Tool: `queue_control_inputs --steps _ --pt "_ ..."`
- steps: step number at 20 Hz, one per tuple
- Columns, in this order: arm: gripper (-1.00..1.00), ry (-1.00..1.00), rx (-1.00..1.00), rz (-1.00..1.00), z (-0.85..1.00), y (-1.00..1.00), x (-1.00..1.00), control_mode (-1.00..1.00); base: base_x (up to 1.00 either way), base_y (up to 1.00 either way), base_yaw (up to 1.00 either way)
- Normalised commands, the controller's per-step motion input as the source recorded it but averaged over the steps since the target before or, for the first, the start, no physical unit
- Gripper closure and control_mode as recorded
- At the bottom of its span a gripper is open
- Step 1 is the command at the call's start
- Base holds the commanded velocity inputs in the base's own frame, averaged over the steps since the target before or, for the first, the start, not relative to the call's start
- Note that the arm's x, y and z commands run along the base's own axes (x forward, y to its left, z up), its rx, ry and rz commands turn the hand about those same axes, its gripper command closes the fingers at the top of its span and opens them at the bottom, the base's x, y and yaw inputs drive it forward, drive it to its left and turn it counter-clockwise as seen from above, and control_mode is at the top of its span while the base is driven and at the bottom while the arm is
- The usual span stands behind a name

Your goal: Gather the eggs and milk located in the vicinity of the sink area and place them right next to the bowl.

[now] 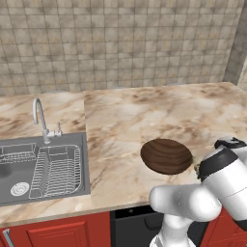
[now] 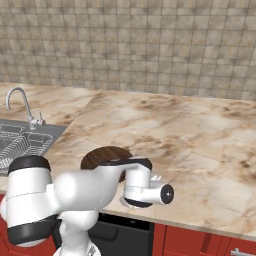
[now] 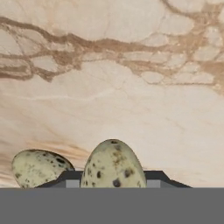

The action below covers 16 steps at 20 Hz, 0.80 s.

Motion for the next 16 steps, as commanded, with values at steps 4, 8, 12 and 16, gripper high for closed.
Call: queue_control_inputs --steps 4,8,12,16 --pt "1.00 0.00 0.00 0.00 -0.12 0.00 0.13 -1.00 0.00 0.00 0.00" --pt "1.00 0.00 0.00 0.00 -0.13 0.00 0.15 -1.00 0.00 0.00 0.00" --pt "1.00 0.00 0.00 0.00 -0.12 0.00 0.18 -1.00 0.00 0.00 0.00" --pt "1.00 0.00 0.00 -0.01 -0.11 0.06 0.22 -1.00 0.00 0.00 0.00"
